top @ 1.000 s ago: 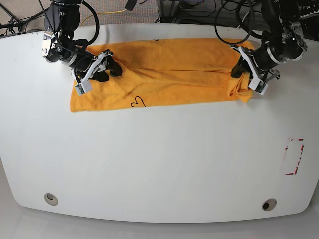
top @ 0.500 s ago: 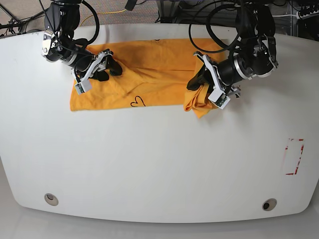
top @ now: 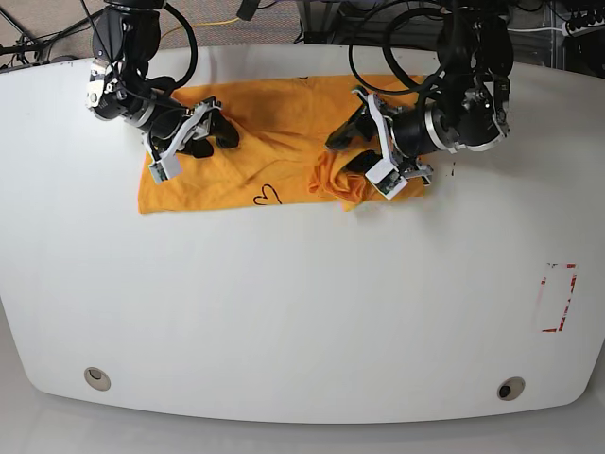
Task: Fold the T-shirt properly
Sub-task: 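Fold the strip end held by the left gripper toward the right gripper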
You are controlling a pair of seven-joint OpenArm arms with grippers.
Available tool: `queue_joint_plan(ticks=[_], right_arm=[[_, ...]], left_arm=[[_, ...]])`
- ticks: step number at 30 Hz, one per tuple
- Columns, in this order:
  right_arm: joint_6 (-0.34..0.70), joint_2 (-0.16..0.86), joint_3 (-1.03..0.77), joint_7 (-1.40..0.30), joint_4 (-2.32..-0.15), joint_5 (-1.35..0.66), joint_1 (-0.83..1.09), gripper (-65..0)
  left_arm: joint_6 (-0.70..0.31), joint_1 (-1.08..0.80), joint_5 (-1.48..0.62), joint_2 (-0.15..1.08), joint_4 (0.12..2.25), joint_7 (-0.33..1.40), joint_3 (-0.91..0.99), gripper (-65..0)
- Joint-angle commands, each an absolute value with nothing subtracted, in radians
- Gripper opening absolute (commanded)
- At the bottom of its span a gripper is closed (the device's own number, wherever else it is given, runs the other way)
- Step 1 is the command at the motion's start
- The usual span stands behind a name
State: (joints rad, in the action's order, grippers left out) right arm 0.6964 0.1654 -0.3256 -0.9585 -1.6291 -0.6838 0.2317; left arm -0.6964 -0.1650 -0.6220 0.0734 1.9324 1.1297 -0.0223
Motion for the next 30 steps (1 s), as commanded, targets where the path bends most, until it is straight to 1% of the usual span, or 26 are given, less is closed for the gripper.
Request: queue_joint_plan(ticks=[1,4,9,12,15,20,21,24,26,27,30], right_arm=[[0.698,0.17,-0.328,-0.952,-1.646,-0.697,0.219,-30.8],[0.698,0.17,-0.328,-0.949,-1.647,-0.705,0.217,-30.8],[0.698,0.154,-0.328,-0.928,-1.647,-0.699,0.205,-30.8],[0.698,0.154,-0.329,-0.924,-1.647,-0.699,0.203,-30.8],[0.698,0.154,-0.329,-0.924,-1.65,-0.707,0.2,-30.8],[0.698,0.154,-0.329,-0.928,-1.793,-0.702,0.208,-29.5],[0.698,0.154,-0.329,-0.935,-1.822,-0.704,0.208,-26.2],[0.691,0.154,-0.377,-0.97,-1.847,-0.708,0.202,-12.0],[0.667,0.153,-0.432,-0.975,-1.845,-0.708,0.202,-5.5],[0.661,0.15,-0.473,-0.975,-1.84,-0.707,0.202,-3.8],[0.673,0.154,-0.568,-0.978,-1.793,-0.72,0.2,-3.8]], left_arm=[[-0.698,-0.134,-0.645,0.081,1.946,1.145,-0.056,-29.0],[-0.698,-0.108,-0.647,0.081,1.949,1.208,-0.107,-31.0],[-0.698,-0.031,-0.648,0.082,1.952,1.279,-0.171,-31.1],[-0.698,-0.007,-0.648,0.088,1.952,1.291,-0.13,-31.1],[-0.698,-0.007,-0.648,0.131,1.954,1.291,-0.048,-31.1],[-0.698,-0.047,-0.645,0.229,1.951,1.283,0.028,-31.1],[-0.698,-0.068,-0.644,0.249,1.949,1.274,0.041,-31.1],[-0.698,-0.137,-0.642,0.305,1.948,1.208,0.058,-31.2],[-0.698,-0.177,-0.642,0.332,1.946,1.168,0.056,-31.2],[-0.698,-0.206,-0.641,0.348,1.946,1.139,0.054,-31.2],[-0.698,-0.257,-0.621,0.364,1.934,1.078,0.051,-31.2]])
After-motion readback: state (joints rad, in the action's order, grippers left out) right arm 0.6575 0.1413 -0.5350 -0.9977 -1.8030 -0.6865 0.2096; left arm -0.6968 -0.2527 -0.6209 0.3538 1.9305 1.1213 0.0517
